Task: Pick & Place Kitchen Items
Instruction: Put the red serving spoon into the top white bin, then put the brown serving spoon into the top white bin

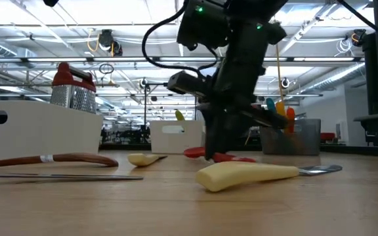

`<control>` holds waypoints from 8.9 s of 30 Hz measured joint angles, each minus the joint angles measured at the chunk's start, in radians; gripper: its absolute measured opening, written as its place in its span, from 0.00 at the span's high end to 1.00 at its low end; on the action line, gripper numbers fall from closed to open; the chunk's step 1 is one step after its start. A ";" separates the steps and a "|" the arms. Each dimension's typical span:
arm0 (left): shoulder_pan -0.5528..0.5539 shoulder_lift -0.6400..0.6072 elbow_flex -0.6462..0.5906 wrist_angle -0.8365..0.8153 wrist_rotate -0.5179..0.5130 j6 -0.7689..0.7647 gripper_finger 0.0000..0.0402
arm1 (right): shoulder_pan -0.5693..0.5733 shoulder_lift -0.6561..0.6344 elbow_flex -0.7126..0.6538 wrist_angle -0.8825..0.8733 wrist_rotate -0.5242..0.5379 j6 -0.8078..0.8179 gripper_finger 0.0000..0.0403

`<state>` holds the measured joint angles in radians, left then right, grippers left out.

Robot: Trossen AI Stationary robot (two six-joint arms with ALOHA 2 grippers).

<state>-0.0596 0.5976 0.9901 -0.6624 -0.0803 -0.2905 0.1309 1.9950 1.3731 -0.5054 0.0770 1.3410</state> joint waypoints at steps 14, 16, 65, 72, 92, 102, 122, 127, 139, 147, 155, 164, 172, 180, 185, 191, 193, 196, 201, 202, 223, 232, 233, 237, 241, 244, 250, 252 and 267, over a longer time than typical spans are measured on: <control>0.000 0.000 0.000 0.001 0.000 -0.006 0.80 | -0.008 -0.023 0.003 0.176 -0.009 -0.030 0.94; 0.000 0.000 0.000 0.000 0.000 -0.006 0.80 | -0.008 -0.023 0.003 0.202 -0.020 -0.042 0.94; 0.000 0.000 0.000 0.002 0.000 0.000 0.80 | -0.656 -0.249 0.006 0.495 -0.769 0.161 0.94; 0.000 0.027 0.000 0.002 -0.001 0.000 0.80 | -0.729 -0.211 0.006 0.361 -0.856 0.164 0.94; 0.000 0.083 0.000 0.008 -0.026 0.026 0.80 | -0.759 -0.058 0.003 0.561 -0.859 0.307 0.93; 0.000 0.083 0.000 0.009 -0.026 0.021 0.80 | -0.767 -0.043 0.006 0.610 -0.806 0.340 0.80; 0.000 0.083 0.000 0.008 -0.019 0.047 0.80 | -0.699 -0.097 0.003 0.893 -0.803 0.175 0.78; 0.000 0.083 0.000 0.007 0.038 0.047 0.80 | -0.618 -0.179 0.005 0.908 -0.745 -0.026 0.91; -0.064 0.113 0.000 -0.006 0.186 0.061 0.80 | -0.355 -0.387 0.005 0.834 -0.431 -0.610 0.99; -0.158 0.210 0.000 -0.085 0.144 0.069 0.80 | -0.209 -0.479 0.004 0.731 -0.272 -0.844 0.99; -0.236 0.288 0.000 -0.193 0.131 0.010 0.80 | -0.068 -0.569 0.004 0.484 0.053 -0.966 1.00; -0.341 0.360 0.000 -0.241 0.131 -0.147 0.80 | 0.020 -0.696 0.004 0.273 0.084 -0.967 1.00; -0.441 0.474 0.000 -0.230 0.057 -0.300 0.80 | 0.054 -0.868 -0.110 0.258 0.107 -0.993 1.00; -0.479 0.586 0.000 -0.121 0.051 -0.430 0.80 | 0.089 -1.146 -0.458 0.463 0.106 -0.934 0.99; -0.480 0.624 0.000 -0.071 0.051 -0.512 0.80 | 0.113 -1.330 -0.656 0.564 0.106 -0.930 0.99; -0.480 0.659 0.018 -0.066 0.051 -0.595 0.80 | 0.113 -1.499 -0.822 0.670 0.106 -0.936 0.99; -0.480 0.675 0.038 -0.065 0.051 -0.600 0.80 | 0.113 -1.541 -0.853 0.676 0.106 -0.939 0.99; -0.480 0.707 0.074 -0.067 0.053 -0.600 0.80 | 0.113 -1.585 -0.888 0.675 0.106 -0.943 0.99; -0.479 0.769 0.131 -0.087 0.054 -0.587 0.80 | 0.113 -1.627 -0.925 0.674 0.106 -0.978 0.99; -0.479 0.784 0.140 -0.094 0.060 -0.590 0.80 | 0.113 -1.634 -0.931 0.673 0.106 -0.983 0.99; -0.417 1.029 0.160 -0.088 -0.053 -0.314 0.80 | 0.113 -1.644 -0.948 0.673 0.105 -0.978 0.99; -0.417 1.090 0.160 -0.092 -0.023 -0.306 0.77 | 0.113 -1.644 -0.948 0.674 0.105 -0.963 0.99; -0.417 1.093 0.159 -0.092 -0.023 -0.306 0.76 | 0.113 -1.644 -0.948 0.674 0.105 -0.963 0.99; -0.421 1.098 0.159 -0.098 -0.023 -0.296 0.65 | 0.113 -1.644 -0.948 0.674 0.105 -0.964 0.99; -0.421 1.098 0.159 -0.105 -0.030 -0.265 0.51 | 0.113 -1.644 -0.948 0.673 0.105 -0.964 0.99; -0.421 1.098 0.158 -0.126 -0.045 -0.248 0.43 | 0.113 -1.644 -0.948 0.673 0.105 -0.964 0.99; -0.419 1.098 0.116 -0.127 -0.056 -0.249 0.36 | 0.113 -1.644 -0.948 0.673 0.105 -0.976 0.99; -0.419 1.098 0.100 -0.127 -0.051 -0.275 0.35 | 0.113 -1.644 -0.948 0.673 0.105 -0.986 0.99; -0.418 1.098 0.080 -0.068 -0.062 -0.269 0.38 | 0.113 -1.644 -0.948 0.674 0.105 -0.990 0.99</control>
<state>-0.4780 1.6958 1.0698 -0.7302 -0.1423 -0.5593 0.2443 0.3508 0.4248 0.1682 0.1821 0.3508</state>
